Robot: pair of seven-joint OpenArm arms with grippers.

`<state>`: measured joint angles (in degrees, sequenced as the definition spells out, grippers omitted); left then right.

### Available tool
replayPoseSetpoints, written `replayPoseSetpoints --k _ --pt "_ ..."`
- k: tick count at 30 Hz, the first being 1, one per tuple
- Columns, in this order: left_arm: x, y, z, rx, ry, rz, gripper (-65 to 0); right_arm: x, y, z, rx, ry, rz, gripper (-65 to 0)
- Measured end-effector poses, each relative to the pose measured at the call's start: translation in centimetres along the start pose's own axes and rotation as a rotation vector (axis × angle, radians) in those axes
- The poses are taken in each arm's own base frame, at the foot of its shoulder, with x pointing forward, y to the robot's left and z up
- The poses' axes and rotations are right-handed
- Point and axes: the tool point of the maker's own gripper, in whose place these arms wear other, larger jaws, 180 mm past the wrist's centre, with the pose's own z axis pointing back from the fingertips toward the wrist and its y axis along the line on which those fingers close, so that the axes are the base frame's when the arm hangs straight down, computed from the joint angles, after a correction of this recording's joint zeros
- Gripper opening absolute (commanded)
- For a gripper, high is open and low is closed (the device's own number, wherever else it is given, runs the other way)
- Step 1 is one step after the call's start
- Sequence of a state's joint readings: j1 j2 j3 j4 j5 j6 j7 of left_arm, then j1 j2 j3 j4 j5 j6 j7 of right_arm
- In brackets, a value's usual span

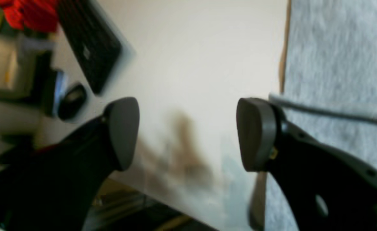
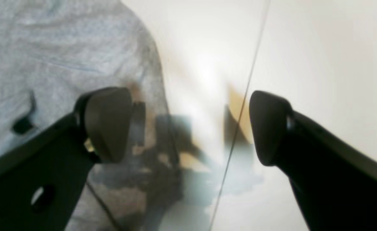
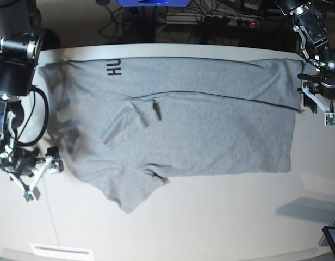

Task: Fold the T-shirt properly
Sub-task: 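Open both grippers and move them to the shirt's side edges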

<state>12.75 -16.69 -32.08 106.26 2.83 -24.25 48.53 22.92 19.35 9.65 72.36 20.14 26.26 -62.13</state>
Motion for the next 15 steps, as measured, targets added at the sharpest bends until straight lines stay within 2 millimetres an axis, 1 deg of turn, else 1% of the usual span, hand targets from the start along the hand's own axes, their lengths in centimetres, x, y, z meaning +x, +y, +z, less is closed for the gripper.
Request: replayPoseSetpoints --k 2,4,8,10,11,12,15 --pt "0.2 0.3 0.0 0.008 -0.009 0.002 -20.0 -0.2 -0.5 -0.6 0.026 0.025 0.023 -9.9" --pt "-0.1 0.2 -0.3 0.004 0.002 0.003 -20.0 -0.3 -0.7 -1.1 0.053 0.052 0.036 -9.9" --pt "-0.5 0.2 -0.4 0.002 0.013 0.005 -20.0 0.9 -0.1 -1.6 0.140 0.034 0.059 -9.9" --pt "-0.5 0.1 -0.7 -0.003 0.002 0.008 -20.0 1.0 -0.7 -1.6 0.169 0.016 -0.012 -9.9" --pt "-0.6 0.1 -0.8 -0.004 0.001 0.008 -20.0 0.7 -1.1 -1.7 0.176 0.020 -0.051 -9.9" --pt "-0.9 -0.1 -1.0 -0.010 0.008 0.010 -20.0 -0.1 -1.6 -1.8 0.169 0.044 -0.083 -9.9" --pt "-2.0 -0.5 -1.4 -0.023 0.040 0.017 -20.0 -2.2 -1.6 -2.6 0.201 0.083 -0.164 -9.9"
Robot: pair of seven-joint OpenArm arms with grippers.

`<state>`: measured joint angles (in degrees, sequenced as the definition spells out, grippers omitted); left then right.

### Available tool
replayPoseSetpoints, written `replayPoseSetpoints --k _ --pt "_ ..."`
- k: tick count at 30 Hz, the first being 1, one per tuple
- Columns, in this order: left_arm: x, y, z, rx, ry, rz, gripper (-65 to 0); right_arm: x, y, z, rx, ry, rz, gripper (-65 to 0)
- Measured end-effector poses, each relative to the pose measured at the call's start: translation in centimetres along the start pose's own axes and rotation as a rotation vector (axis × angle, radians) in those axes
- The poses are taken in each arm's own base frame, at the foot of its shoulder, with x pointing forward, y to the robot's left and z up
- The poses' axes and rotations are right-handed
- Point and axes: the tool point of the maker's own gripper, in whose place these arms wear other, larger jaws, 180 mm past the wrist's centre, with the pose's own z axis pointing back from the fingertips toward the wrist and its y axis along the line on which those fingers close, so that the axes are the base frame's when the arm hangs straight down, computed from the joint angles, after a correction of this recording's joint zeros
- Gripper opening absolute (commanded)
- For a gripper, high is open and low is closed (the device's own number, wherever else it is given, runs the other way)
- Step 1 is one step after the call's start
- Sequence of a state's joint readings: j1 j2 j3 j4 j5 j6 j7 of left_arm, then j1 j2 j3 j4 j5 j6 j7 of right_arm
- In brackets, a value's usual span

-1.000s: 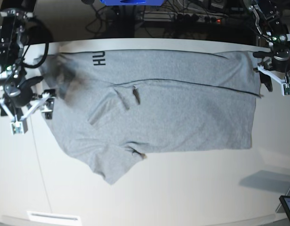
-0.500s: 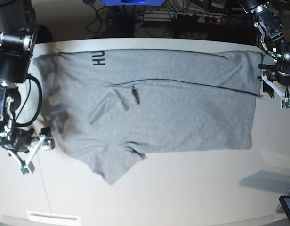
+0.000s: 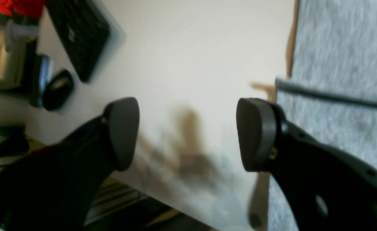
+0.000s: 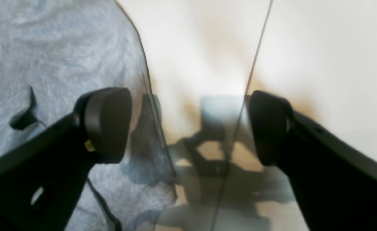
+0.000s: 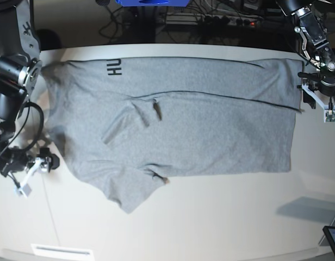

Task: Fold the T-shirt properly
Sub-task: 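Open both grippers and move them to the shirt's side edges, then lower both grippers and grasp the side edges near the hem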

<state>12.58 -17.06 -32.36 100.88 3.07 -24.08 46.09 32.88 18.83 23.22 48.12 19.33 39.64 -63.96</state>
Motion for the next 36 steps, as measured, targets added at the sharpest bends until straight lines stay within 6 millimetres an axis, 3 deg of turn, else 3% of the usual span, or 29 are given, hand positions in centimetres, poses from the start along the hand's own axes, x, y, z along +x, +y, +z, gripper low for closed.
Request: replayPoseSetpoints --k 4,16,25,29,33,36 --pt "-0.2 -0.1 -0.1 -0.001 0.005 0.000 -20.0 -1.3 0.8 -1.3 0.046 0.028 -0.049 -9.9" --pt "0.8 -0.1 -0.2 0.000 -0.015 0.013 -20.0 -0.9 2.3 -2.6 0.104 0.002 -0.081 -9.9" --pt "0.9 -0.1 -0.2 0.000 -0.020 0.016 -20.0 -0.8 5.7 -4.2 0.188 -0.033 -0.082 -10.6" --pt "2.2 0.2 -0.4 0.010 -0.047 0.033 -20.0 -0.7 7.0 -4.8 0.219 -0.051 -0.088 -10.7" --pt "2.2 0.1 -0.5 0.008 -0.044 0.033 -20.0 -0.8 7.1 -4.9 0.224 -0.053 -0.091 -11.0" --pt "2.6 0.1 -0.9 0.006 -0.048 0.052 -20.0 -0.9 7.2 -5.0 0.225 -0.058 -0.094 -17.8"
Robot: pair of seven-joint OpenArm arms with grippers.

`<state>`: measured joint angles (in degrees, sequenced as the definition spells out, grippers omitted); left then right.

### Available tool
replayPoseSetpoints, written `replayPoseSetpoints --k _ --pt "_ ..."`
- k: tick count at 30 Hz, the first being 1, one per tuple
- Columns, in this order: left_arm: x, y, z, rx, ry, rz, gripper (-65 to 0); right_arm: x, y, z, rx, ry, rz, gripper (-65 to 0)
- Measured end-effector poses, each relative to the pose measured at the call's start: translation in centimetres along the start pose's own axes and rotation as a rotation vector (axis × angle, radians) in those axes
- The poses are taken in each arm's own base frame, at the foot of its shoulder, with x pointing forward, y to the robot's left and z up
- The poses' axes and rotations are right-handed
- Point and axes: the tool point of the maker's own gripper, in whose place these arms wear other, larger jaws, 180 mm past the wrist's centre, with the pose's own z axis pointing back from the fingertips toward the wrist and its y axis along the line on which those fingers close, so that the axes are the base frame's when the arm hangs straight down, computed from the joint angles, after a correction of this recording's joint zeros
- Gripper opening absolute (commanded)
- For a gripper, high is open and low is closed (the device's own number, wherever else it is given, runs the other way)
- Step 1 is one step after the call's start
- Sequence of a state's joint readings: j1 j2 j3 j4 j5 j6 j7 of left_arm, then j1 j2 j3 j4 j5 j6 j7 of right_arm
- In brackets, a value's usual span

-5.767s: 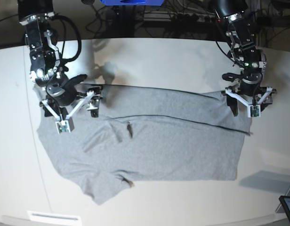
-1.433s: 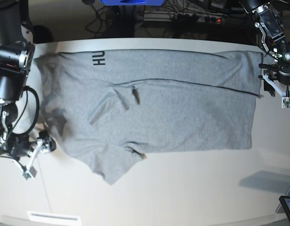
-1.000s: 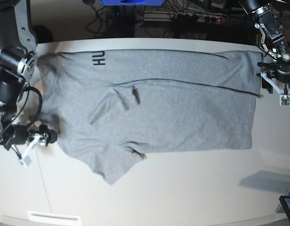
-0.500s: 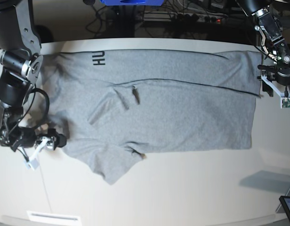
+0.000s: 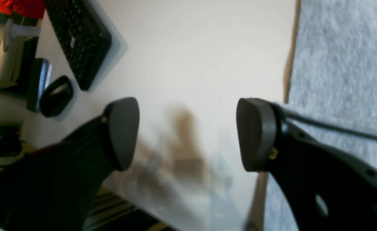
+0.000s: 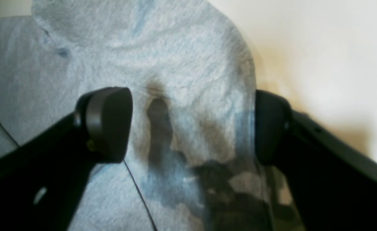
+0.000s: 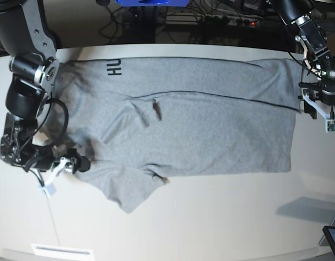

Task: Fold the T-shirt properly
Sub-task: 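Lower both grippers and grasp the side edges near the hem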

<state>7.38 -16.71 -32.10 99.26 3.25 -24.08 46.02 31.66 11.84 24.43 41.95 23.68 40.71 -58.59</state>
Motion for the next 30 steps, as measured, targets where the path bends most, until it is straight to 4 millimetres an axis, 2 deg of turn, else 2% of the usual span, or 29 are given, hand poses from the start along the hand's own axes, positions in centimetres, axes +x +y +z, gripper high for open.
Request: replayPoseSetpoints --k 5,7,9,11,13,16,22,27,30 --pt "-2.2 -0.6 -0.9 -0.019 0.071 0.010 -20.0 -1.0 -0.1 -0.2 -0.001 0.019 -0.009 -42.9" --pt "-2.0 -0.7 -1.0 -0.024 0.063 0.018 -20.0 -1.3 0.0 -0.4 0.003 0.030 -0.014 -51.7" --pt "-1.5 -0.8 -1.1 -0.029 0.045 0.026 -20.0 -1.6 0.2 -0.6 0.008 0.040 -0.017 -59.2" --pt "-1.5 -0.7 -1.1 -0.028 0.045 0.028 -20.0 -1.8 0.2 -0.7 0.010 0.043 -0.019 -62.8" --pt "-1.0 -0.5 -1.3 -0.021 0.045 0.043 -19.5 -1.9 0.3 -0.7 0.011 0.047 -0.019 -65.0" --pt "0.8 -0.4 -2.4 -0.027 0.002 0.093 -19.1 -1.9 0.3 -0.7 0.012 0.048 -0.020 -65.0" --pt "2.0 -1.7 -6.7 -0.088 0.055 0.231 -19.1 -1.9 0.3 -0.7 0.014 0.046 -0.020 -65.0" --pt "3.7 -4.3 -9.9 -0.187 0.098 0.341 -19.1 -2.0 0.3 -0.7 0.013 0.047 -0.019 -65.0" --pt "5.5 -6.9 -11.0 -0.326 0.092 0.345 -19.7 -1.9 0.2 -0.6 0.012 0.047 -0.018 -65.0"
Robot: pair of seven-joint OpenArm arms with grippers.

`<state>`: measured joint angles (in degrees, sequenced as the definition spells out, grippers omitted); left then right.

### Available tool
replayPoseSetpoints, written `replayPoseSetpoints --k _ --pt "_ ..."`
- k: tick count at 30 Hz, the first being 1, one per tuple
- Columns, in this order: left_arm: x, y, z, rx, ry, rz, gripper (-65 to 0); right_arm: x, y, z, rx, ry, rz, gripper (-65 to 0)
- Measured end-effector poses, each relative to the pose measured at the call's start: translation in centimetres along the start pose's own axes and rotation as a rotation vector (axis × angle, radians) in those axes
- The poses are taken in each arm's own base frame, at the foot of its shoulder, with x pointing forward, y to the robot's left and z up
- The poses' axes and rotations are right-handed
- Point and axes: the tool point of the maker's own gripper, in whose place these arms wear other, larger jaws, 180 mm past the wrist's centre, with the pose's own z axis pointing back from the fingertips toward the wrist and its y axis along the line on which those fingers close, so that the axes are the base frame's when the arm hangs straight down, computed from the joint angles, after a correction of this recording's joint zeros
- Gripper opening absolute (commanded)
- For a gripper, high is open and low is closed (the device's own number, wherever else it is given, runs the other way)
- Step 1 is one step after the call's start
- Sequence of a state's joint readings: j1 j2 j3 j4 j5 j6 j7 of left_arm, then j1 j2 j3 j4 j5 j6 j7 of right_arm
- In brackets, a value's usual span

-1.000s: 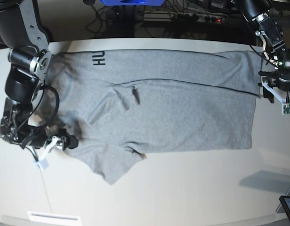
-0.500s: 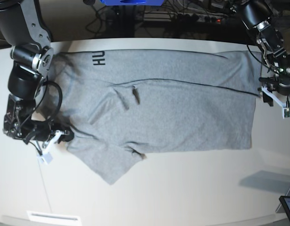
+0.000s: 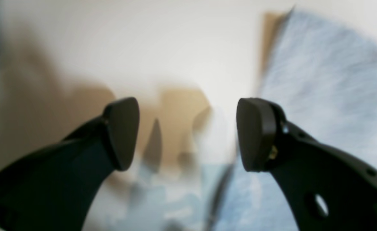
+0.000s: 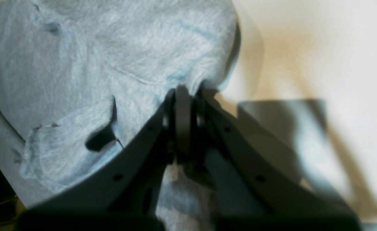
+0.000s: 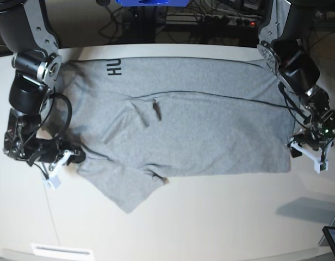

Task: Fold the T-shirt properly
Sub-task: 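Lower both grippers and grasp the side edges near the hem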

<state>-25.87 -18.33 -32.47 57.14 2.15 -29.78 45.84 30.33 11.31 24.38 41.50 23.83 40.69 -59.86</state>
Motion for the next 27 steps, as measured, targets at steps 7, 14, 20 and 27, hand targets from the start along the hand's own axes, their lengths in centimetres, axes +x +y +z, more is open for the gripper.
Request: replayPoseSetpoints --k 7,14,20,27 --pt "2.5 -1.8 -2.1 -0.052 -0.002 -0.056 -19.8 0.0 0.0 0.0 0.000 0.001 0.000 -65.0" --pt "1.3 -2.8 -4.4 -0.078 0.029 0.023 -19.8 0.0 0.0 0.0 0.000 0.001 0.000 -65.0" --pt "1.7 -2.8 -4.9 -0.087 0.014 0.051 -20.0 0.0 -0.6 0.5 -0.012 -0.001 0.000 -65.0" --pt "1.7 -3.3 -4.8 -0.141 -0.048 0.188 -35.8 0.0 -0.8 0.6 -0.019 0.003 0.002 -65.0"
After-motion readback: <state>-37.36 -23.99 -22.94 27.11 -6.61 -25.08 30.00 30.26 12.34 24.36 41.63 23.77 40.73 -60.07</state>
